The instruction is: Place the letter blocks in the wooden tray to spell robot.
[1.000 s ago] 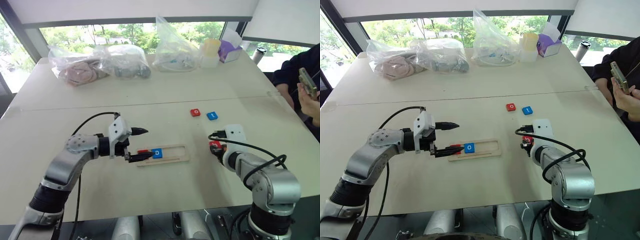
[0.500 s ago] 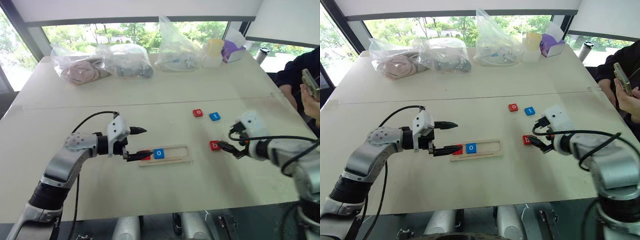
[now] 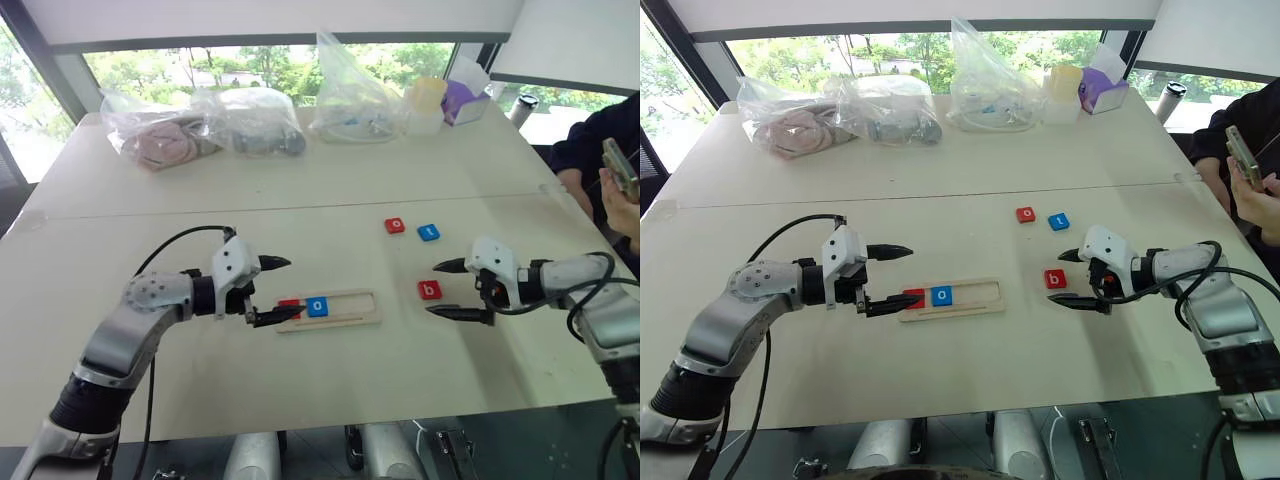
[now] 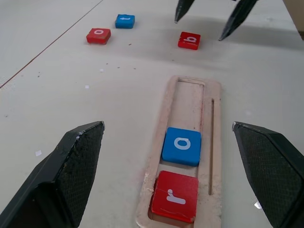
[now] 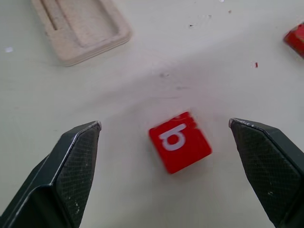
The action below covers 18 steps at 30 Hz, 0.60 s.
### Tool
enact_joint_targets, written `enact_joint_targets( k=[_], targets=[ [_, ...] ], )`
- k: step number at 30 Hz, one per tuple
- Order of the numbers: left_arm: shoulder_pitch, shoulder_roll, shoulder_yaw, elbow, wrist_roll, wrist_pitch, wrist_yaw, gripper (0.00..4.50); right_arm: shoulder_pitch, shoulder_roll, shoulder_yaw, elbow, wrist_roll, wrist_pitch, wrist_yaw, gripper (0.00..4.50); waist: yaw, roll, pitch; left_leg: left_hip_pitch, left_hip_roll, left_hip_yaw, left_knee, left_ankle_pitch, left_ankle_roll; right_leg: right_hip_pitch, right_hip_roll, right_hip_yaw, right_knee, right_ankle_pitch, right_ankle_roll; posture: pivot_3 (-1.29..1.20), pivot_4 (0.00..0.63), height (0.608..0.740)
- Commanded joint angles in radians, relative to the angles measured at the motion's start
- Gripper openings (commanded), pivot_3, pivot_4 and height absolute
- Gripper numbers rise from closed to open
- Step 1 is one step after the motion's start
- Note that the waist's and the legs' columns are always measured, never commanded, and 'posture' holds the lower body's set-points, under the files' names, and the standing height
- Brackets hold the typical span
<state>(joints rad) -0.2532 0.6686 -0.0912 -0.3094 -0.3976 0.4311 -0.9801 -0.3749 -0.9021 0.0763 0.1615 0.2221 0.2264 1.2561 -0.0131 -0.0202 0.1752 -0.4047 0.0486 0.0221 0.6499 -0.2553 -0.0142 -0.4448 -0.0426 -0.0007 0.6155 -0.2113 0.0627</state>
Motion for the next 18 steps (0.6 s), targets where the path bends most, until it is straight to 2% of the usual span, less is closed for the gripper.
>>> enact_joint_targets(
  k=[1, 5, 6, 8, 12, 13, 18],
  targets=[
    [0.012, 0.018, 0.039, -0.051, -0.020, 0.009, 0.007, 4.50, -0.035, 0.022, 0.027, 0.071, -0.031, -0.074, 0.030, 4.45, 0.001, 0.000, 0.000, 0.000, 0.000, 0.000, 0.000, 0.000, 0.000, 0.000, 0.000, 0.000, 0.000, 0.001, -0.002, 0.00, 0.150, 0.740],
    [0.029, 0.032, 0.053, -0.070, -0.034, 0.020, 0.005, 4.50, -0.050, 0.041, 0.053, 0.152, -0.066, -0.138, 0.050, 4.45, 0.003, 0.000, 0.000, 0.000, 0.000, 0.000, -0.001, 0.000, 0.000, 0.000, 0.000, 0.000, 0.000, 0.001, -0.002, 0.00, 0.150, 0.740],
    [0.035, 0.041, 0.061, -0.073, -0.039, 0.023, 0.000, 4.50, -0.055, 0.048, 0.054, 0.166, -0.071, -0.148, 0.047, 4.22, 0.002, 0.000, 0.000, 0.000, 0.000, 0.000, -0.001, 0.000, 0.000, 0.000, 0.000, 0.000, 0.000, 0.002, -0.002, 0.00, 0.150, 0.740],
    [0.043, 0.053, 0.070, -0.075, -0.045, 0.025, -0.008, 4.50, -0.062, 0.058, 0.055, 0.185, -0.079, -0.163, 0.043, 3.55, 0.001, 0.000, 0.000, 0.001, 0.000, 0.000, 0.000, 0.000, 0.000, 0.001, 0.000, 0.000, 0.000, 0.002, -0.002, 0.00, 0.150, 0.740],
    [0.047, 0.074, 0.081, -0.079, -0.065, 0.033, -0.024, 4.50, -0.075, 0.065, 0.050, 0.202, -0.092, -0.193, 0.035, 1.43, 0.001, 0.000, 0.000, 0.003, 0.000, 0.000, 0.001, 0.000, 0.000, 0.002, 0.000, 0.000, 0.002, 0.001, -0.001, 0.00, 0.150, 0.740],
    [0.045, 0.077, 0.083, -0.079, -0.069, 0.036, -0.027, 4.50, -0.079, 0.064, 0.049, 0.202, -0.095, -0.198, 0.036, 1.13, 0.001, 0.000, 0.000, 0.004, 0.000, 0.000, 0.001, 0.000, 0.000, 0.003, 0.000, 0.000, 0.002, 0.001, -0.001, 0.00, 0.150, 0.740],
    [0.030, 0.086, 0.086, -0.071, -0.077, 0.039, -0.032, 4.50, -0.097, 0.052, 0.037, 0.066, -0.063, -0.143, 0.054, 1.15, 0.001, 0.001, 0.000, 0.006, 0.000, 0.001, 0.001, 0.000, 0.000, 0.004, 0.000, 0.001, 0.003, 0.001, -0.001, 0.00, 0.150, 0.740]
  ],
)
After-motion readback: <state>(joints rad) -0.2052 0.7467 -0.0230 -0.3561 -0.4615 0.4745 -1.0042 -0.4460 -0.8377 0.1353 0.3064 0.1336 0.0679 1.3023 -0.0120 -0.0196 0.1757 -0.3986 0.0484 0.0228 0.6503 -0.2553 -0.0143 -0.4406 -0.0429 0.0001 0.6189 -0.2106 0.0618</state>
